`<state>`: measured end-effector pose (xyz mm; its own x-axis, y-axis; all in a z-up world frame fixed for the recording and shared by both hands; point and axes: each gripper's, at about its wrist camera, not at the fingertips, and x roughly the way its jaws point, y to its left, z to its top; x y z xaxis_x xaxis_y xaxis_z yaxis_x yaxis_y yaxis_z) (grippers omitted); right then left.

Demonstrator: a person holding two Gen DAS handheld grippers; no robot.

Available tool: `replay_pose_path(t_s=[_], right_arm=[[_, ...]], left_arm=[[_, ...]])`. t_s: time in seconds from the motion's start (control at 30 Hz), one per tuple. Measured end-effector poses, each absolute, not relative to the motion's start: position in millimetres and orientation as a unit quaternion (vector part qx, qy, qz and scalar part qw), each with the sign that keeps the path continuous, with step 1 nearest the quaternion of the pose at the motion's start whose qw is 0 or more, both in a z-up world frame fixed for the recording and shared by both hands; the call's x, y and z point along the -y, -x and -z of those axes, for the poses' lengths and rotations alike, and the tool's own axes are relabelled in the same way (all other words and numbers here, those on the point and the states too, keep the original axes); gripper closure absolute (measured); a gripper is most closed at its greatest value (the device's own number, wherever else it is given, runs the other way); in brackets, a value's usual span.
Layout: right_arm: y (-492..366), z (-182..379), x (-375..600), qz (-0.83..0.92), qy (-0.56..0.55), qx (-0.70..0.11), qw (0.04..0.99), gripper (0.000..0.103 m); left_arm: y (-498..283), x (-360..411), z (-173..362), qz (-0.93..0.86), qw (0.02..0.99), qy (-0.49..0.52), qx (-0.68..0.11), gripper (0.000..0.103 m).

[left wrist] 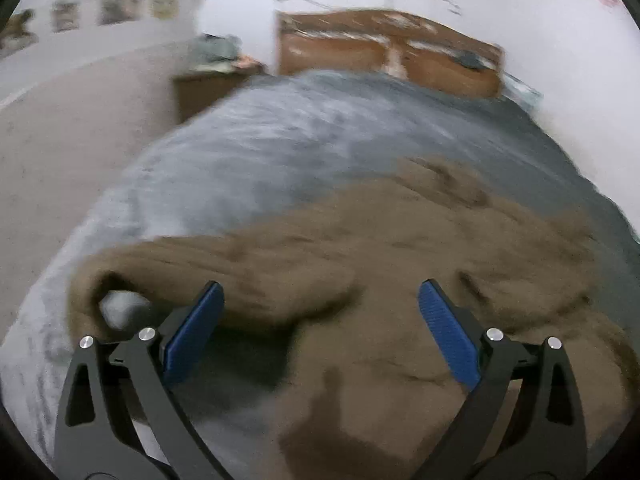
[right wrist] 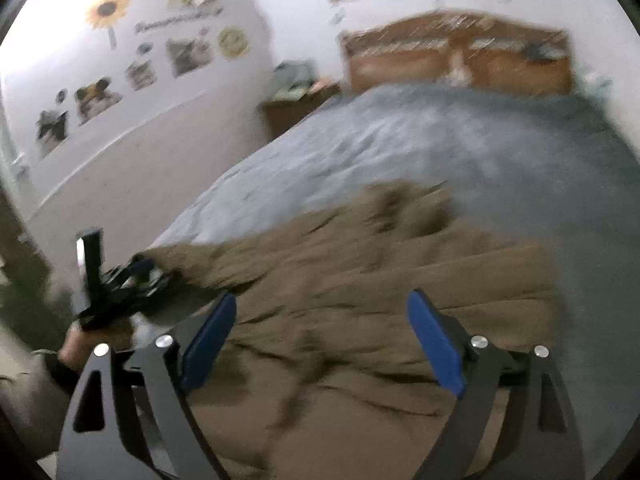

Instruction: Fold large clothes

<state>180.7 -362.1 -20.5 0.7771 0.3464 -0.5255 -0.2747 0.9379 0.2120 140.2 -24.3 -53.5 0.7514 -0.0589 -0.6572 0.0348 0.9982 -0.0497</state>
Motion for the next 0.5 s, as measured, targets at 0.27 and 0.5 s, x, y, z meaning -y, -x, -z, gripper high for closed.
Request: replay_pose_path(t_s=[0.27,0.5], right_arm=[[-177,42,495,-0.027,-0.213,-0.249,0.944,0.015],[-163,39,524,0.006,-0.216,-0.219,0.952,0.015]], left_arm=[[-174,151,76,0.104,0.891,-0.033,-0.441,0.004],[-222,202,136,0.097,0.839,-0.025,-0.535,0.012]])
